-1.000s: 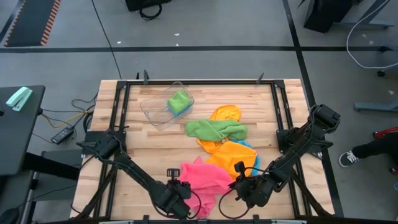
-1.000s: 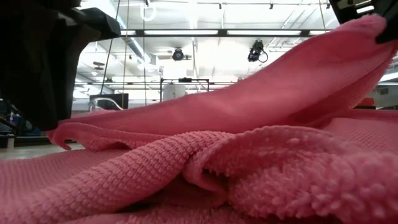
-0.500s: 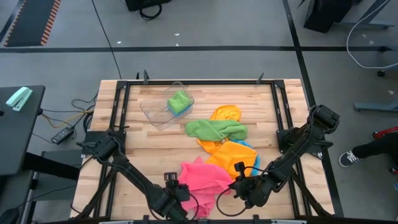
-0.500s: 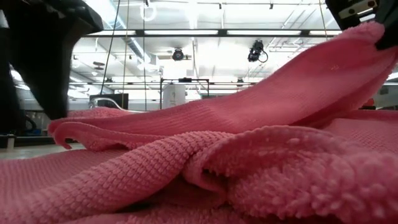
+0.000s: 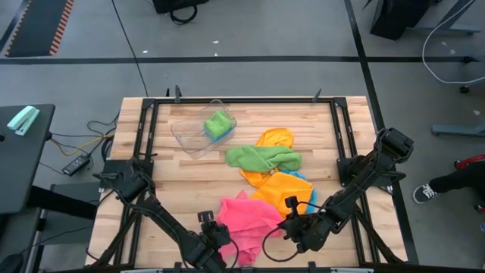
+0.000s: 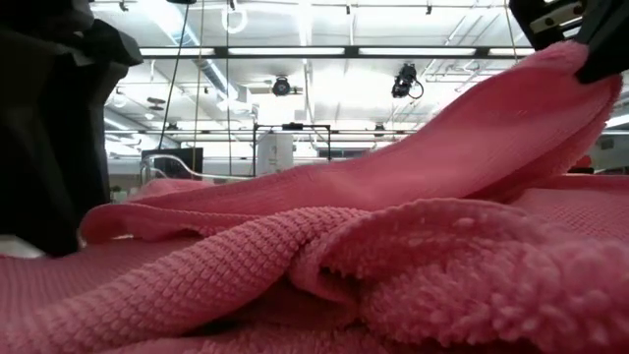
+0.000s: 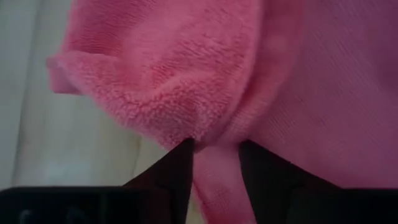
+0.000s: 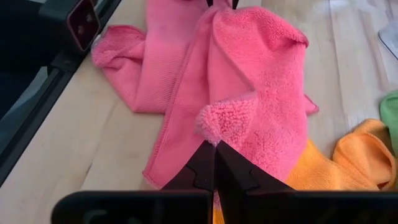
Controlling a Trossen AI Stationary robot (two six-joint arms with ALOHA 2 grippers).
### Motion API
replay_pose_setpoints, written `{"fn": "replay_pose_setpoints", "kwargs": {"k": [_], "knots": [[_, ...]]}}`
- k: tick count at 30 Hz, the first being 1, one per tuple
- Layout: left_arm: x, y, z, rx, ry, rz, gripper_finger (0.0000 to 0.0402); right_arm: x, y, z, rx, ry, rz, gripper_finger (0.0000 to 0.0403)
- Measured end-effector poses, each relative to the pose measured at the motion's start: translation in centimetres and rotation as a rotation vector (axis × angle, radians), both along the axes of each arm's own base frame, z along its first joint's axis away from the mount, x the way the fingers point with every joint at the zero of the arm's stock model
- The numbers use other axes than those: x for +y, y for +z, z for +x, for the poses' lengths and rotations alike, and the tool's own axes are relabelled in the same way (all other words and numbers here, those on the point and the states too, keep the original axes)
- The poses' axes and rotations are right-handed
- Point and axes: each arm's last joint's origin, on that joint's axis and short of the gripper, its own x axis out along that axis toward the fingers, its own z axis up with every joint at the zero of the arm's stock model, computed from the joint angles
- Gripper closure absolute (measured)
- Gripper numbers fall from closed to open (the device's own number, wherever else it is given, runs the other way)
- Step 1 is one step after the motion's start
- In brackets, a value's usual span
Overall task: Fold microfiber towels
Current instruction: Fold the left pink microfiber towel
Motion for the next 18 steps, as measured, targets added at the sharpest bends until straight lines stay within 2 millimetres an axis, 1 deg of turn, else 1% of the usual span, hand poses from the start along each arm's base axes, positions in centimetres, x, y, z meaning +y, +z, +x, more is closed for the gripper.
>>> {"fn": "replay_pose_setpoints", "kwargs": {"k": [4,9,15,18], "knots": [[0.03,0.02,0.01,-0.017,0.021,0.003,0.0314,0.12,0.06,0.0,-0.007,-0.003,0.014,0.039],[0.03,0.02,0.01,-0.016,0.021,0.003,0.0387,0.13,0.04,-0.01,0.001,-0.007,0.033,0.039],[0.03,0.06,-0.11,0.004,0.018,-0.001,0.0395,0.23,-0.05,-0.11,0.035,0.015,0.066,0.039],[-0.47,0.78,0.02,0.005,-0.008,-0.021,0.0394,0.08,-0.18,-0.21,0.052,-0.001,0.063,0.039]]}}
